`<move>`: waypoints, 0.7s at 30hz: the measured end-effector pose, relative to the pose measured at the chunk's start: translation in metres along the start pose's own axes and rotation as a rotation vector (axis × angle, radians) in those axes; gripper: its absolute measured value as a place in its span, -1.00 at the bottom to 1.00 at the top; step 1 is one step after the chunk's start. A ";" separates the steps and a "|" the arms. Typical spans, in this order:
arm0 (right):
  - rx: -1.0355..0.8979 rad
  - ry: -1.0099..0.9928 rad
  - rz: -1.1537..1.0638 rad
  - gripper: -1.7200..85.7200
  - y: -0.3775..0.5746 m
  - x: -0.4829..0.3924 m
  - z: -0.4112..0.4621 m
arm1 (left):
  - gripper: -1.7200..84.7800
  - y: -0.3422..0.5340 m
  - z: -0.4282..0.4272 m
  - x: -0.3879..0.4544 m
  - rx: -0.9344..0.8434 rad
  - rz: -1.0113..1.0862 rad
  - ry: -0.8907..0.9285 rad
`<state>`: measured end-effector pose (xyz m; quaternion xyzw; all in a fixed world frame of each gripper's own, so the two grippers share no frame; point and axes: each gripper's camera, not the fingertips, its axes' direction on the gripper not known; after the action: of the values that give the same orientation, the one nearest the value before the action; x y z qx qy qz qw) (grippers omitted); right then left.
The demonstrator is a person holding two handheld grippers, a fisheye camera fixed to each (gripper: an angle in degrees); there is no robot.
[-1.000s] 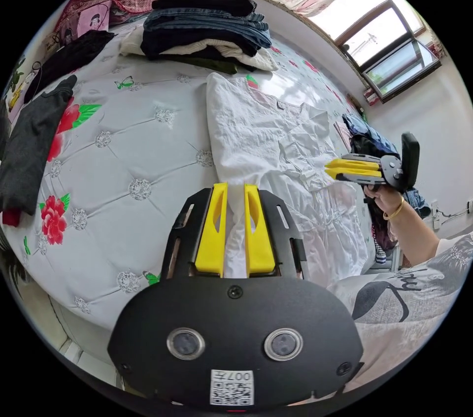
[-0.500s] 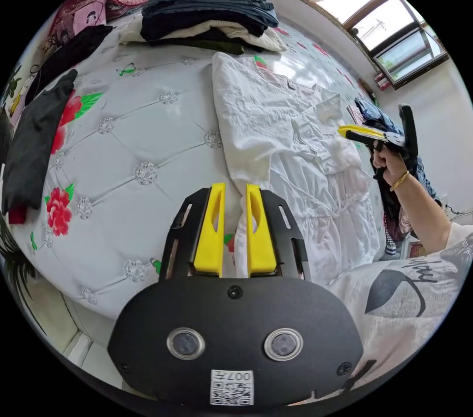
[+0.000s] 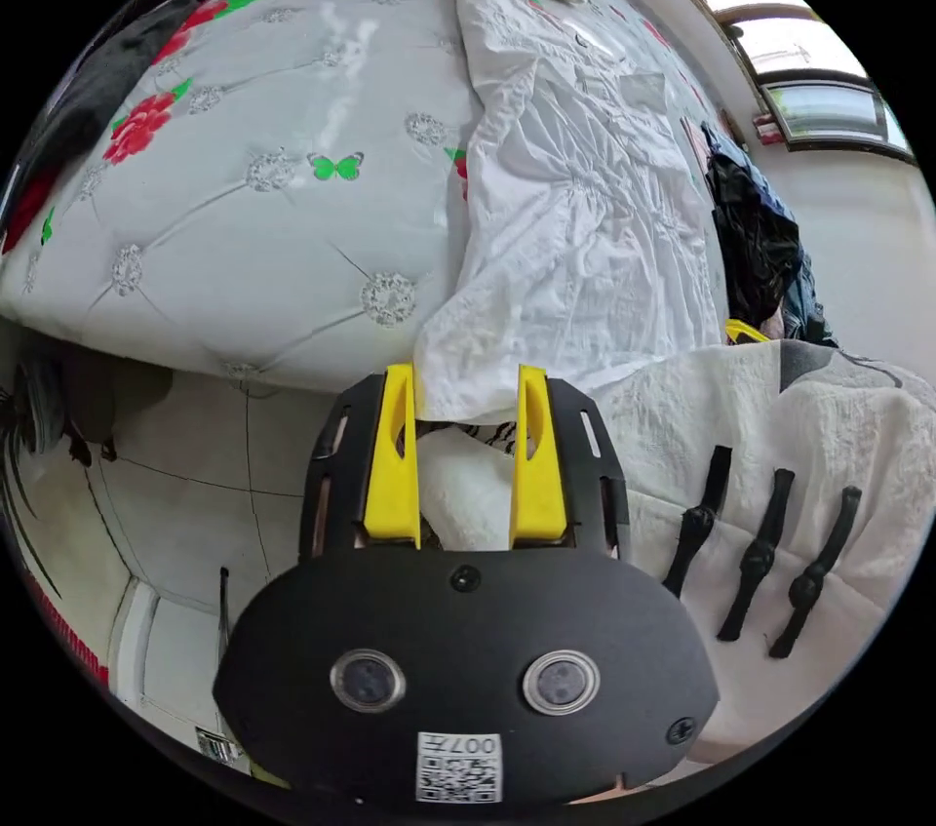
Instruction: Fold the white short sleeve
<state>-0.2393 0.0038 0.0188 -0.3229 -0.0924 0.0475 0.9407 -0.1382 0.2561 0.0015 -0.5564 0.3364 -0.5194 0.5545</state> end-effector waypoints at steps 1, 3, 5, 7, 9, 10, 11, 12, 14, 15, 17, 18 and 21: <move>-0.017 -0.002 -0.008 -0.76 0.001 0.000 0.004 | -0.78 0.000 -0.003 0.005 0.002 0.033 -0.092; -0.074 -0.012 -0.042 -0.82 -0.003 -0.005 0.014 | -0.93 -0.001 -0.010 0.010 -0.003 0.105 -0.116; -0.055 -0.003 -0.111 -0.88 -0.005 -0.010 0.003 | -0.96 -0.004 -0.023 0.008 -0.002 0.135 -0.059; -0.051 -0.062 -0.146 -0.93 -0.010 -0.009 -0.009 | -0.98 -0.008 -0.049 -0.004 0.032 0.152 0.059; -0.026 -0.158 -0.181 -0.95 -0.018 0.000 -0.033 | -0.98 -0.013 -0.074 -0.019 0.078 0.148 0.197; -0.012 -0.180 -0.189 -0.96 -0.021 0.002 -0.041 | -0.98 -0.018 -0.092 -0.029 0.125 0.146 0.284; 0.016 -0.234 -0.208 -0.96 -0.028 0.009 -0.058 | -0.98 -0.021 -0.102 -0.034 0.153 0.145 0.321; 0.049 -0.296 -0.228 -0.96 -0.038 0.018 -0.078 | -0.98 -0.029 -0.121 -0.044 0.208 0.143 0.378; 0.139 -0.351 -0.237 -0.97 -0.057 0.033 -0.113 | -0.98 -0.055 -0.157 -0.058 0.300 0.151 0.442; 0.216 -0.383 -0.237 -0.97 -0.072 0.044 -0.136 | -0.98 -0.064 -0.165 -0.062 0.318 0.148 0.455; 0.325 -0.456 -0.213 -0.97 -0.099 0.066 -0.169 | -0.98 -0.094 -0.186 -0.073 0.369 0.123 0.503; 0.387 -0.508 -0.176 -0.97 -0.120 0.082 -0.187 | -0.98 -0.116 -0.199 -0.082 0.403 0.093 0.540; 0.483 -0.577 -0.105 -0.96 -0.182 0.116 -0.222 | -0.98 -0.179 -0.218 -0.104 0.463 -0.010 0.610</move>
<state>-0.0745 -0.2556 -0.0245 -0.0599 -0.3560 0.1086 0.9262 -0.4062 0.3246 0.1196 -0.2379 0.3570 -0.7262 0.5372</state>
